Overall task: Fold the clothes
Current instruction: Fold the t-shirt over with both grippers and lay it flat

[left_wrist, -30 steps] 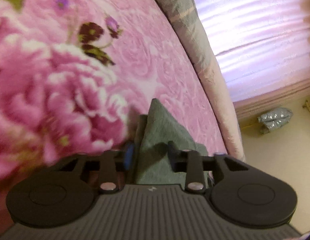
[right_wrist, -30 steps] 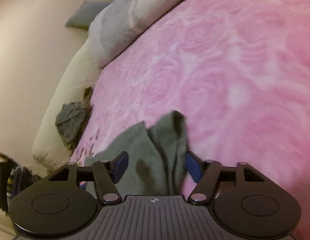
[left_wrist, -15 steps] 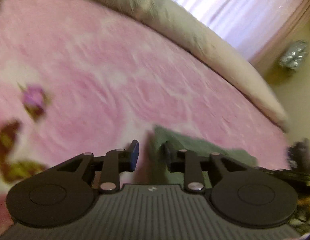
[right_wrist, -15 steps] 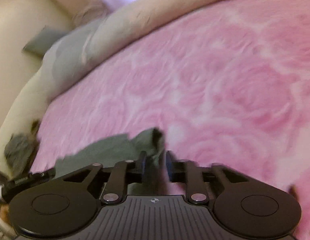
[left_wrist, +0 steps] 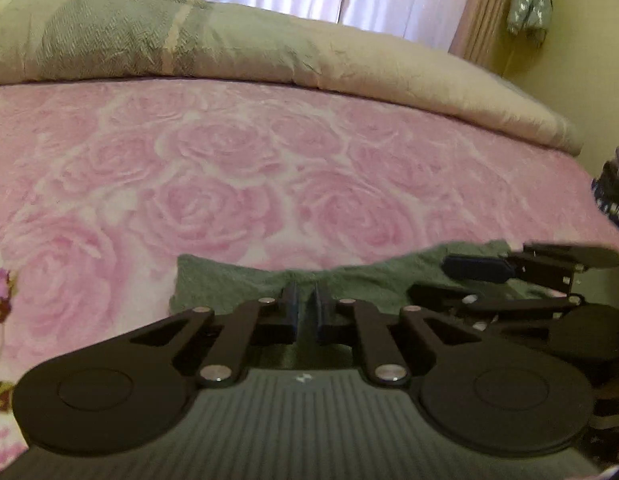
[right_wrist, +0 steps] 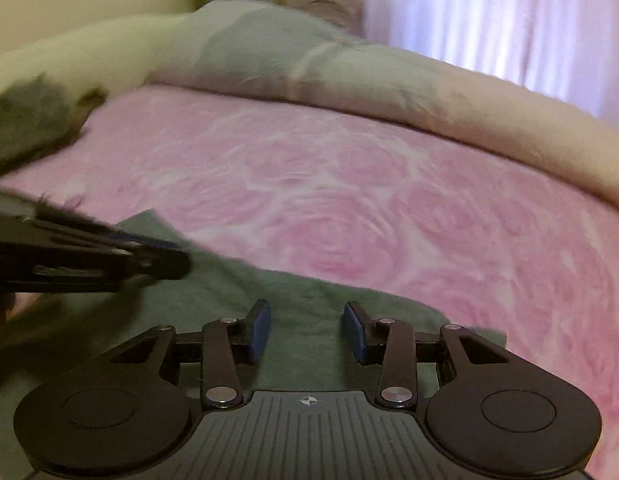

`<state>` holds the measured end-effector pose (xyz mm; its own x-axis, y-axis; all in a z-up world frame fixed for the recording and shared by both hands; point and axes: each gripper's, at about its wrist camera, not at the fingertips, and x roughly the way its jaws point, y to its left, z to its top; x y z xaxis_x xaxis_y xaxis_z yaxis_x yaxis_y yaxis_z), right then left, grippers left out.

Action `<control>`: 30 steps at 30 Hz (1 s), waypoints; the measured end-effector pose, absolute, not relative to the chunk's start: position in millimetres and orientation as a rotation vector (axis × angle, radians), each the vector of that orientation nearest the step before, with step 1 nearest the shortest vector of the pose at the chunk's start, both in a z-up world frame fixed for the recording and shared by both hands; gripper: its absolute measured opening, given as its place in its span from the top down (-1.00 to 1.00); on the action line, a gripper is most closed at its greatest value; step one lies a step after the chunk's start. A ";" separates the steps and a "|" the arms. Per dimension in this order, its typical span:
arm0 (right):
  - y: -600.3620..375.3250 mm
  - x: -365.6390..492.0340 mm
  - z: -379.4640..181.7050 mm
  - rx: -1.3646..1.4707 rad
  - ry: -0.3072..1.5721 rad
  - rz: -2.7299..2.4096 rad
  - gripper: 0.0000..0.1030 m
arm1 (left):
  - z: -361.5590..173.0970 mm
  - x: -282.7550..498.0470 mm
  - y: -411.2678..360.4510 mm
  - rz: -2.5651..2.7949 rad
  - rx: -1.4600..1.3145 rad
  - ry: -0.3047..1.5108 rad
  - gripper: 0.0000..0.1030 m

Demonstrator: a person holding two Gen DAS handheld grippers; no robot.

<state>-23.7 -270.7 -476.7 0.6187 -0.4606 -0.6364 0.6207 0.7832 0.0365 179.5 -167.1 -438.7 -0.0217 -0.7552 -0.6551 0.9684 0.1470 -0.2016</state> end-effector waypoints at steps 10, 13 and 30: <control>-298.1 -121.5 -457.1 0.473 0.565 -0.896 0.23 | -408.3 216.0 -115.1 -1.240 0.261 0.717 0.86; -262.0 -117.5 -436.9 0.438 0.535 -0.805 0.23 | -395.7 182.9 -97.3 -1.296 0.256 0.711 0.86; -179.9 -138.6 -428.5 0.380 0.660 -0.791 0.26 | -395.2 124.4 -36.8 -1.210 0.386 0.708 0.72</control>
